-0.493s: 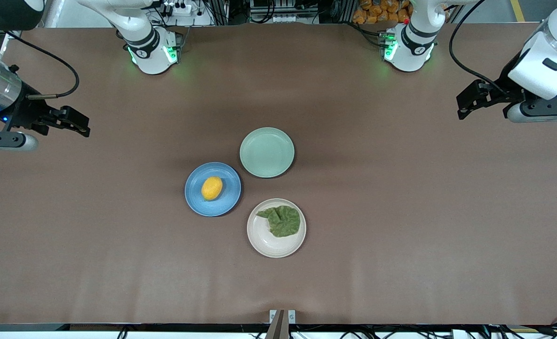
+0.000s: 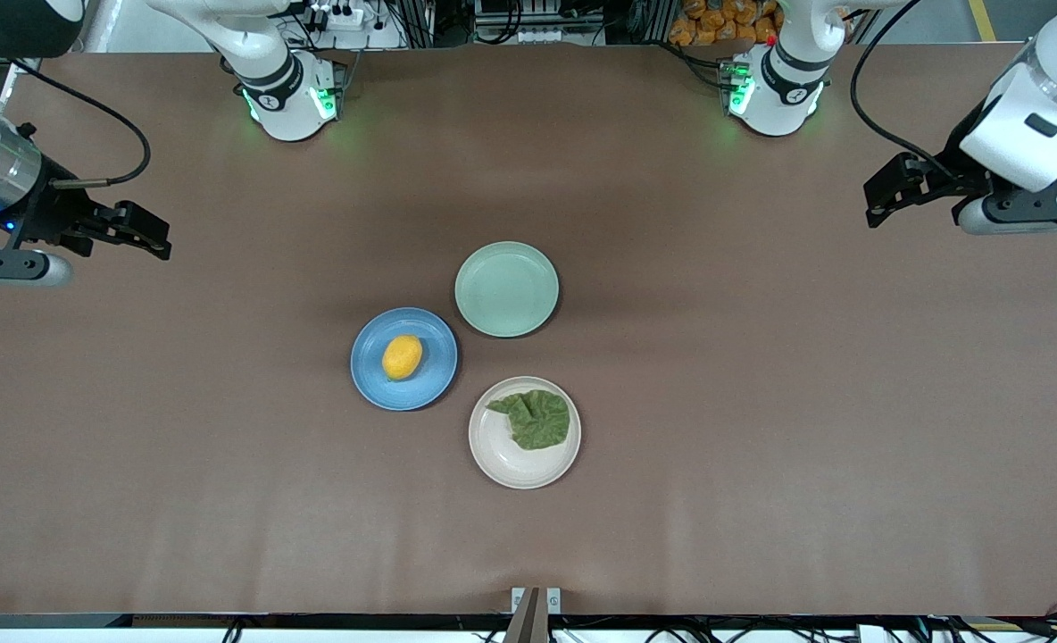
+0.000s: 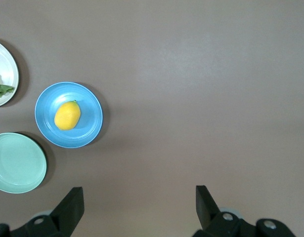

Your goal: Pick lemon and lettuce from blue and beige plates

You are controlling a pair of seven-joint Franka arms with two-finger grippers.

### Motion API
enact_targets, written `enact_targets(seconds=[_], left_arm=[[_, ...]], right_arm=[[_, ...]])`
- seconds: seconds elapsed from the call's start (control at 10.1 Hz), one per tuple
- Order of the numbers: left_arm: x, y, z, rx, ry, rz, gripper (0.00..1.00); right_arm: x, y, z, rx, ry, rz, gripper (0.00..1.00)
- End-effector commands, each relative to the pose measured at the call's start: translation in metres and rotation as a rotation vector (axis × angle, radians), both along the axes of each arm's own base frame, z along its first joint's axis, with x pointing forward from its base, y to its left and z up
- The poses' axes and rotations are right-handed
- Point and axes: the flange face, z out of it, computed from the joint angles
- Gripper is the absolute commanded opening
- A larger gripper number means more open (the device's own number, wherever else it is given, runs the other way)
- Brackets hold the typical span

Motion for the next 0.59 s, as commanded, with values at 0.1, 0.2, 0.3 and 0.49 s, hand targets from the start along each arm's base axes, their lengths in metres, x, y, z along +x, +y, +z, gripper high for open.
enact_targets(seconds=[0.1,0.2,0.3,0.49], left_arm=[[0.034,-0.053,-0.050,-0.063,-0.012,-0.042,1.00],[0.044,-0.078,-0.064,-0.083,-0.047,-0.033,1.00],[0.053,-0.109,-0.083,-0.107,-0.084,-0.048,1.00],[0.071,-0.168,-0.128,-0.169,-0.173,-0.097,1.00]], right_arm=[[0.023,0.029,-0.024,0.027,-0.019,0.013,1.00],[0.031,0.043,-0.042,0.062,0.003,-0.020,1.00],[0.040,0.059,-0.060,0.079,0.009,-0.077,1.00],[0.059,0.092,-0.111,0.090,0.039,-0.182,1.00]])
